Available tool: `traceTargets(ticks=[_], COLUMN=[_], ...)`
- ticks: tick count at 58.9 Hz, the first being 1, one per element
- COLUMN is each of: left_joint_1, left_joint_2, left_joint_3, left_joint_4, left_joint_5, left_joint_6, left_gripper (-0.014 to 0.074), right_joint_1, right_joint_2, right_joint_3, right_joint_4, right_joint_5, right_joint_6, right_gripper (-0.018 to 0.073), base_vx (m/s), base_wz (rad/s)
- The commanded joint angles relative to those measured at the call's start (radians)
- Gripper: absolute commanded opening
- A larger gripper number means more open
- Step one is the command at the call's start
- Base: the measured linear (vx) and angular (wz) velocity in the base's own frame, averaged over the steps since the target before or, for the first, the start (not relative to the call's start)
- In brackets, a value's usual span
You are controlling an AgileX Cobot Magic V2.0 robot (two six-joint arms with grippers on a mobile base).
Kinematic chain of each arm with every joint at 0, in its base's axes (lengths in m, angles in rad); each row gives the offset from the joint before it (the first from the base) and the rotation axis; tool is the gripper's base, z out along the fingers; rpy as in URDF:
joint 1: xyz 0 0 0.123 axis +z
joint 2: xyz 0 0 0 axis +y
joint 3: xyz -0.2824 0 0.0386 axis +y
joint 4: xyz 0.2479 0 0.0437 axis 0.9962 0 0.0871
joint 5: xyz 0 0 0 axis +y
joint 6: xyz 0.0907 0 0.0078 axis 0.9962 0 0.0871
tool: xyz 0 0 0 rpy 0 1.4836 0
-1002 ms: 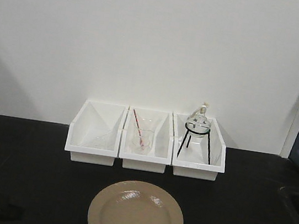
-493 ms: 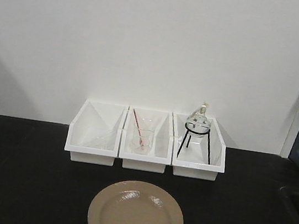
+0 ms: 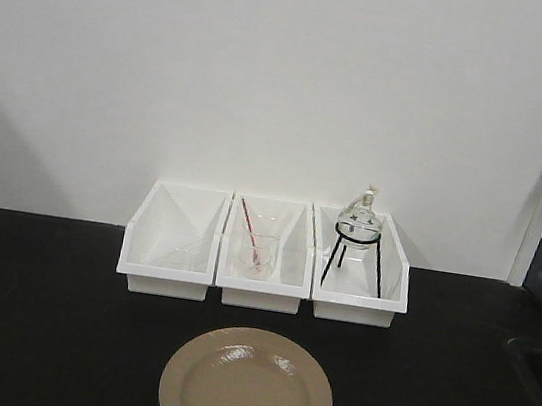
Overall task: Arrange circular plates on left workspace
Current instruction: 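Release the plate and withdraw the left gripper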
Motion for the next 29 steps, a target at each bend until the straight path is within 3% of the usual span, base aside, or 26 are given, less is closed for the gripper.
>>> traceTargets(ticks=[1, 17, 29], left_joint_1=[-0.003, -0.003, -0.003], left_joint_2=[-0.039, -0.039, -0.039], left_joint_3=[-0.018, -0.018, -0.018], left_joint_4=[-0.053, -0.053, -0.053], left_joint_5=[0.018, 0.020, 0.020], left_joint_6=[0.003, 0.004, 0.004], left_gripper=[0.0000, 0.0000, 0.0000], right_joint_1=[0.028, 0.045, 0.045], right_joint_2=[-0.022, 0.008, 0.008], right_joint_3=[-0.025, -0.025, -0.025], right_joint_4=[0.061, 0.070, 0.069], right_joint_5=[0.019, 0.008, -0.006], right_joint_6=[-0.025, -0.028, -0.049], right_gripper=[0.0593, 0.0525, 0.0302], base_vx=[0.00, 0.00, 0.00], base_wz=[0.00, 0.00, 0.00])
